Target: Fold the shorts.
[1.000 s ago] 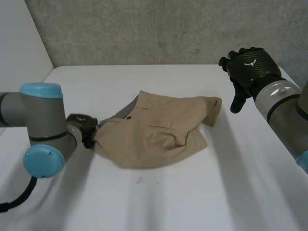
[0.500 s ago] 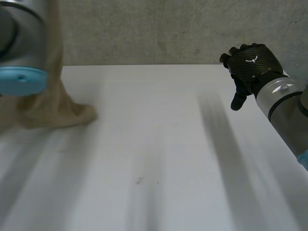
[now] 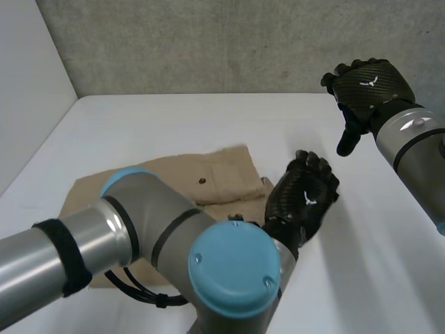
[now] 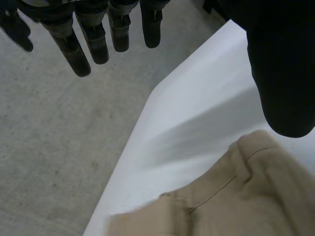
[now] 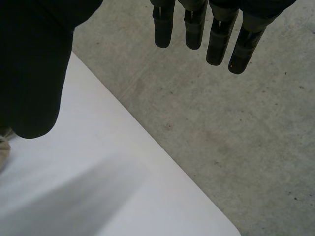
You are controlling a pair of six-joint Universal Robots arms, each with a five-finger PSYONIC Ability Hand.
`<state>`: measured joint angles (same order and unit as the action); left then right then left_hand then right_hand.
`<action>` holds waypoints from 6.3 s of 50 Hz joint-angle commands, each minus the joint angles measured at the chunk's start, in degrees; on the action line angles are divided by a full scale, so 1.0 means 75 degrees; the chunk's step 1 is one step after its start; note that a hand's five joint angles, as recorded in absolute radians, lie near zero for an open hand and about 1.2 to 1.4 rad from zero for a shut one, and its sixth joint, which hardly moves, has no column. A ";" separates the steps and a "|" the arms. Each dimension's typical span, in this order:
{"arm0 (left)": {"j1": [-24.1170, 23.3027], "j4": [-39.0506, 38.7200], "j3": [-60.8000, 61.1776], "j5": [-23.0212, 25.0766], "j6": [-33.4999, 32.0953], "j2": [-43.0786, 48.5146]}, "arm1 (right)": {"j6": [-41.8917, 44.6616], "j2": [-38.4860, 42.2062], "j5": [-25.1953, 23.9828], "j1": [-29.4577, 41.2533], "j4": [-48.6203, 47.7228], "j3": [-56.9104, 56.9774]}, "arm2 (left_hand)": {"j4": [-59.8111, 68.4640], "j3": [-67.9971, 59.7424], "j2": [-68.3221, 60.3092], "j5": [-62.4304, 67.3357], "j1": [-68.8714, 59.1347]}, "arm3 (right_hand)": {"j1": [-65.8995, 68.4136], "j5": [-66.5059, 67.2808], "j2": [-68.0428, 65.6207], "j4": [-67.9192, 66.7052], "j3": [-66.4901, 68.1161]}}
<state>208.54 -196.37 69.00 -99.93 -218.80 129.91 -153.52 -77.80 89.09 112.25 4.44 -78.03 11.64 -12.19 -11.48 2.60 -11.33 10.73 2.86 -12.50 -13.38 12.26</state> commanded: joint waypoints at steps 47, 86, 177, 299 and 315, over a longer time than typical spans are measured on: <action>0.4397 0.2488 0.5824 -0.0117 0.2853 -0.4349 | 0.0079 0.2427 -0.2128 0.0103 -0.1178 -0.1736 | 0.1492 -0.1419 -0.1514 0.1363 -0.1533 | 0.3139 0.2856 -0.2904 -0.2786 0.2935; 0.4854 0.1433 0.5122 0.0106 0.1681 -0.2650 | -0.0050 0.1361 -0.2105 0.0056 -0.1201 -0.2158 | 0.3772 -0.3698 -0.3793 0.3643 -0.3812 | 0.9236 0.8952 -0.9000 -0.8883 0.9031; 0.4819 0.0402 -0.2452 0.0129 0.1458 0.1115 | -0.0472 0.1022 -0.0534 -0.0283 0.0228 -0.0130 | -0.0218 0.0292 0.0197 -0.0347 0.0178 | 0.1012 0.0729 -0.0777 -0.0660 0.0808; 0.3143 0.3472 0.6258 0.0340 0.3685 -0.5627 | -0.1925 0.0459 -0.0863 -0.0201 -0.1693 -0.3495 | 0.2771 -0.2697 -0.2792 0.2642 -0.2811 | 0.9236 0.8952 -0.9000 -0.8883 0.9031; 0.3132 0.2947 0.6211 -0.0140 0.3731 -0.4560 | -0.2406 0.0822 -0.0851 -0.0026 -0.1728 -0.3072 | 0.2659 -0.2585 -0.2680 0.2530 -0.2699 | 0.9236 0.8952 -0.9000 -0.8883 0.9031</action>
<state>232.06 -171.39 115.86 -99.80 -190.80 93.47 -170.12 -72.84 82.63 111.46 -8.53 -102.31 27.70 -27.38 -27.40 17.72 -27.35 53.83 55.72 -67.32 -68.26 67.44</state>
